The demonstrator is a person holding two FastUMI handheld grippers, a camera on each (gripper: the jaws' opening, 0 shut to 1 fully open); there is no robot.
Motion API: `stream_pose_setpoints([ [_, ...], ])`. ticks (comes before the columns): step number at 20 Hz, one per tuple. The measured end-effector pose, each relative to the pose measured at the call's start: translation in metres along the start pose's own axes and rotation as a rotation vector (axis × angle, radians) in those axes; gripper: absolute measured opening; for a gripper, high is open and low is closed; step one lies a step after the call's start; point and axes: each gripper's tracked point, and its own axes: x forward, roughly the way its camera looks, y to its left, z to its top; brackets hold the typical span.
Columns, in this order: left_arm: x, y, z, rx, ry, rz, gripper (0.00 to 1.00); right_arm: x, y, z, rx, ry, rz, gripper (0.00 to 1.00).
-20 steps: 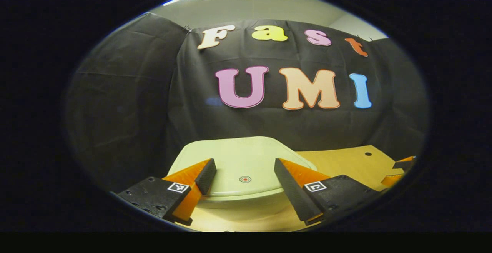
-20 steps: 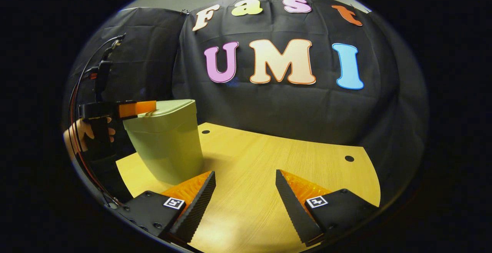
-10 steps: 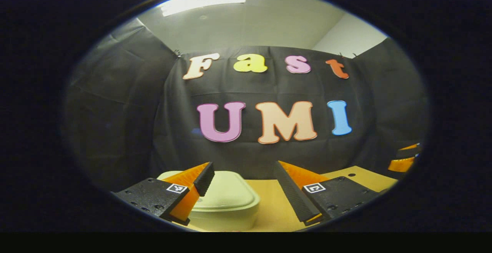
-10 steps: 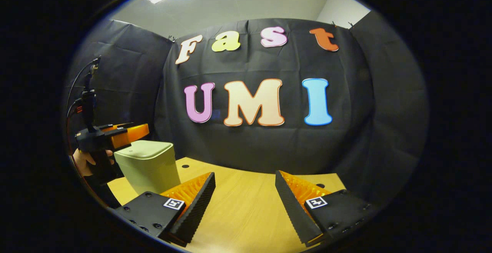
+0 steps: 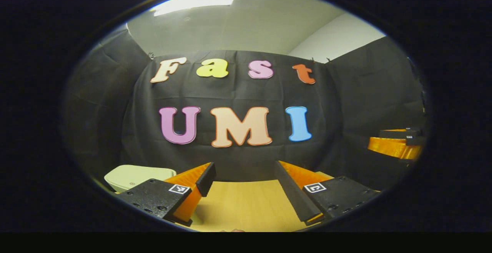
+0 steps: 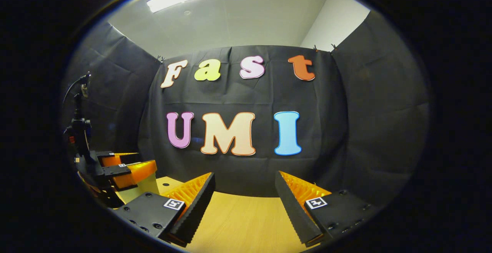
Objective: Press the lid of the desktop garbage bin to open it, pick up the crumpled paper on the desktop and throw it into the bin, then pick up the pop can on the desktop and drop it into the bin, and finally close the garbage bin lid.
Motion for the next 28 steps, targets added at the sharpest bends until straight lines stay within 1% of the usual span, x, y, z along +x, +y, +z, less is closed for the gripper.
stream_pose_setpoints([
  [2, -0.003, -0.009, 0.019, -0.012, -0.050, -0.028, 0.94, -0.009, 0.005, 0.011, -0.015, -0.035, -0.003, 0.98],
  [3, -0.004, -0.010, 0.026, -0.013, -0.061, -0.037, 0.94, -0.011, 0.005, 0.015, -0.029, -0.048, -0.019, 0.98],
  [5, -0.005, -0.014, 0.030, -0.009, -0.061, -0.069, 0.94, -0.016, 0.012, 0.019, -0.031, -0.051, -0.042, 0.98],
  [6, -0.007, -0.014, 0.033, -0.002, -0.058, -0.082, 0.92, -0.021, 0.019, 0.017, -0.016, -0.040, -0.037, 0.98],
  [8, -0.013, -0.006, 0.037, -0.012, -0.055, -0.078, 0.94, -0.027, 0.033, 0.016, -0.006, -0.037, -0.028, 0.98],
  [10, -0.016, -0.004, 0.049, -0.043, -0.078, -0.088, 0.94, -0.030, 0.036, 0.019, -0.035, -0.050, -0.045, 0.98],
  [11, -0.017, 0.001, 0.054, -0.040, -0.085, -0.079, 0.92, -0.032, 0.040, 0.023, -0.052, -0.063, -0.045, 0.98],
  [13, -0.015, 0.014, 0.060, -0.024, -0.085, -0.061, 0.93, -0.032, 0.045, 0.030, -0.064, -0.074, -0.063, 0.99],
  [15, -0.016, 0.022, 0.064, -0.017, -0.084, -0.051, 0.92, -0.032, 0.048, 0.032, -0.057, -0.069, -0.073, 0.98],
  [17, -0.015, 0.023, 0.073, -0.015, -0.089, -0.069, 0.93, -0.031, 0.047, 0.038, -0.060, -0.077, -0.086, 0.98],
  [20, -0.017, 0.025, 0.089, 0.020, -0.113, -0.078, 0.93, -0.033, 0.044, 0.041, -0.059, -0.086, -0.103, 0.98],
  [21, -0.015, 0.024, 0.094, 0.018, -0.125, -0.085, 0.93, -0.034, 0.043, 0.037, -0.064, -0.083, -0.108, 0.96],
  [22, -0.015, 0.018, 0.093, 0.012, -0.126, -0.096, 0.92, -0.035, 0.042, 0.035, -0.071, -0.078, -0.114, 0.99],
  [23, -0.014, 0.012, 0.093, 0.004, -0.126, -0.108, 0.93, -0.036, 0.039, 0.033, -0.075, -0.074, -0.123, 0.98],
  [26, -0.014, -0.002, 0.094, -0.011, -0.123, -0.143, 0.94, -0.040, 0.041, 0.031, -0.071, -0.065, -0.127, 0.98],
  [28, -0.016, -0.010, 0.096, -0.012, -0.126, -0.160, 0.92, -0.043, 0.037, 0.038, -0.068, -0.088, -0.136, 0.98],
])
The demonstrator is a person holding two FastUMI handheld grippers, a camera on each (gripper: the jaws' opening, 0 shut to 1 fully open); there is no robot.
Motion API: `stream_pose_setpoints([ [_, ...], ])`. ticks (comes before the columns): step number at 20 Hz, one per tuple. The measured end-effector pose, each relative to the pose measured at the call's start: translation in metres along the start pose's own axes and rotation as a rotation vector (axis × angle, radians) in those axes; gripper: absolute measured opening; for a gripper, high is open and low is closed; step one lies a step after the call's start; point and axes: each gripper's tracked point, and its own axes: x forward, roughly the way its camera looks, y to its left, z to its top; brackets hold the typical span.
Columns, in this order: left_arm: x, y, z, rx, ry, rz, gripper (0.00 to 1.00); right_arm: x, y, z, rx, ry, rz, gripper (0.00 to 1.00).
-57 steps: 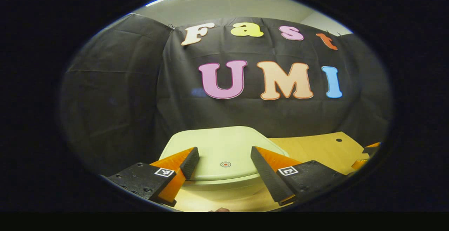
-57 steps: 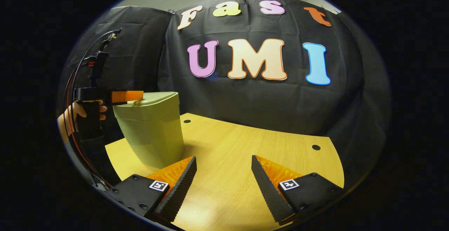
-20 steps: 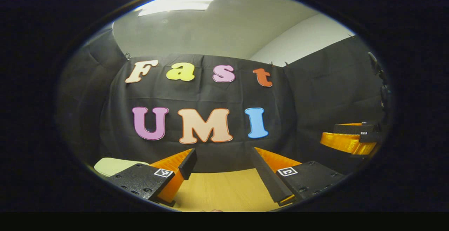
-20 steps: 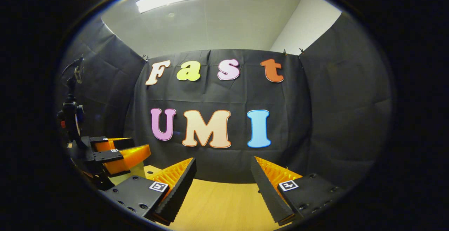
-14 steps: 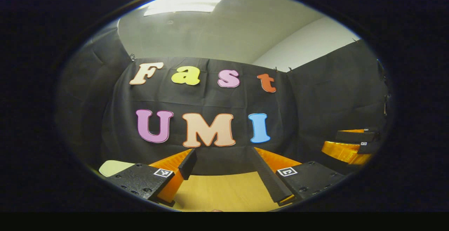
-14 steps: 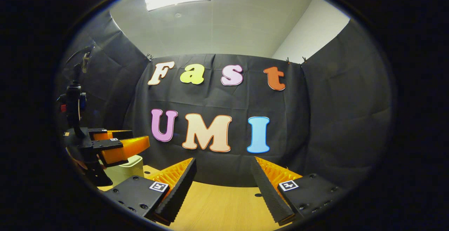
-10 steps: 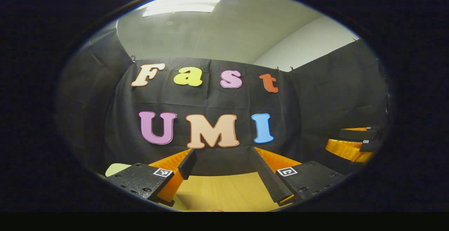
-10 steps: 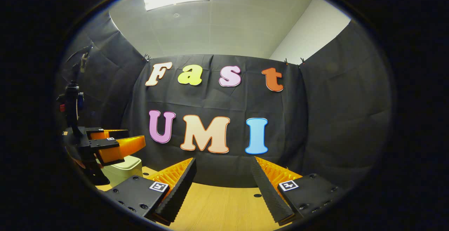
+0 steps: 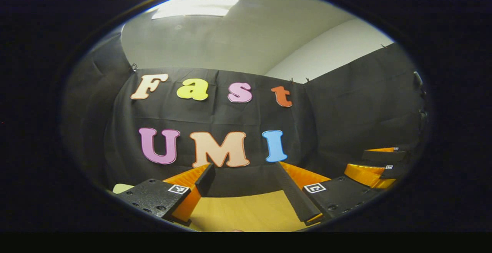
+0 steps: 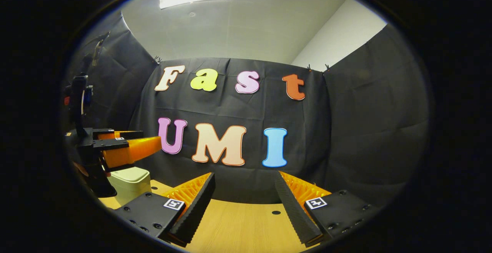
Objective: Press the lid of the desktop garbage bin to open it, pick up the crumpled paper on the desktop and throw it into the bin, then pick up the pop can on the desktop and drop it into the bin, and finally close the garbage bin lid.
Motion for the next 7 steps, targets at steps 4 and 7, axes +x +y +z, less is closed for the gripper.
stream_pose_setpoints([
  [4, -0.006, -0.005, -0.003, 0.006, 0.000, -0.003, 0.92, -0.001, -0.003, 0.005, 0.022, -0.022, -0.015, 0.98],
  [7, -0.013, 0.000, -0.008, 0.005, 0.017, 0.009, 0.92, -0.003, -0.001, -0.002, 0.021, -0.004, -0.008, 0.98],
])
